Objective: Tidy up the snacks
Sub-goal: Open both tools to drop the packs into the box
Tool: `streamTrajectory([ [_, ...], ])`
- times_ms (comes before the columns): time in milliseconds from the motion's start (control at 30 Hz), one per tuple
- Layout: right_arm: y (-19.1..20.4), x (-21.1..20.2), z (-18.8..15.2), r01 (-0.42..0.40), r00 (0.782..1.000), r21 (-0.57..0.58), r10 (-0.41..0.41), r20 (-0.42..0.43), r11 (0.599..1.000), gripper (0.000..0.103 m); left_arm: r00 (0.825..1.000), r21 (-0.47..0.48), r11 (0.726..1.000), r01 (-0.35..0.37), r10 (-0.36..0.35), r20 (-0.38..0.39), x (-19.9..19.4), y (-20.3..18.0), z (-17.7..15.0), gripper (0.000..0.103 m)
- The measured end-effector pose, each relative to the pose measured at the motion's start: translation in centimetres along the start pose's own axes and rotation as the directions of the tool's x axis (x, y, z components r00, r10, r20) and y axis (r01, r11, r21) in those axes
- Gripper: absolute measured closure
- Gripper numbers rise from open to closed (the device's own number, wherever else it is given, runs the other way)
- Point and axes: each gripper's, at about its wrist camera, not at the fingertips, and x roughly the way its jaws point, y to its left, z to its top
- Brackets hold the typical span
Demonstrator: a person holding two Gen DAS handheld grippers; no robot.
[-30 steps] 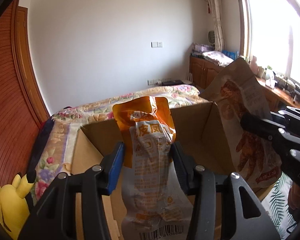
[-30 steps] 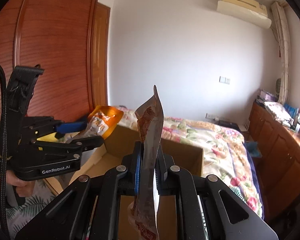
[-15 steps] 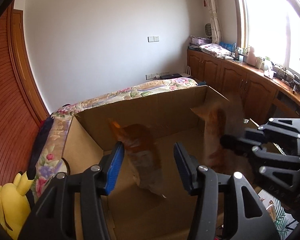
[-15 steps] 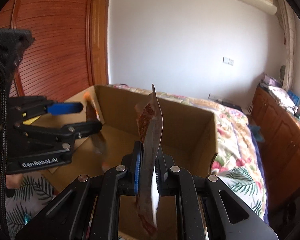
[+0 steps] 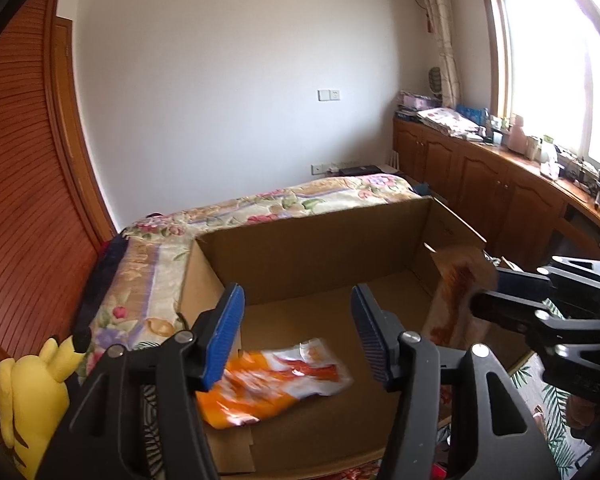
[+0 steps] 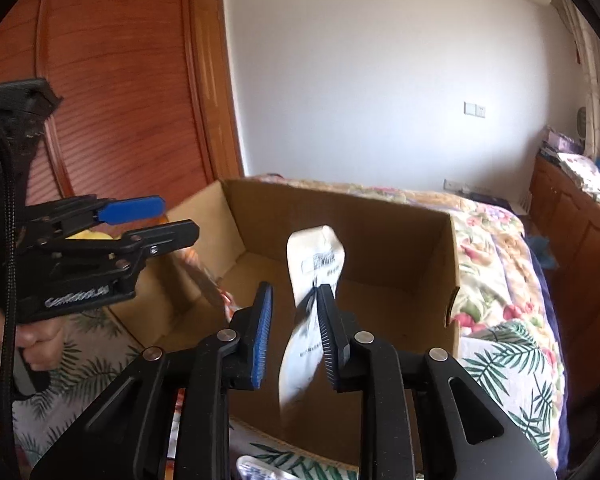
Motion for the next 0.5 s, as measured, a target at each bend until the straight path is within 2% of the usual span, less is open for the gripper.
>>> streamTrajectory([
  [133,0.3,-1.0,0.3,-0.009,1.000,-0.002,0.009,0.015,1.000,0.075,1.000,-0.009,1.000,-0.009,0.009,0.004,-0.6,0.6,-0.1,0.046],
  [500,0.6,-5.3,-0.1,0.019,0.999,0.020,-0.019,0.037,1.000,0.075,0.999,0.025,1.000,0.013,-0.014,0.031,-5.3,-0.5,-1.2,0.045],
])
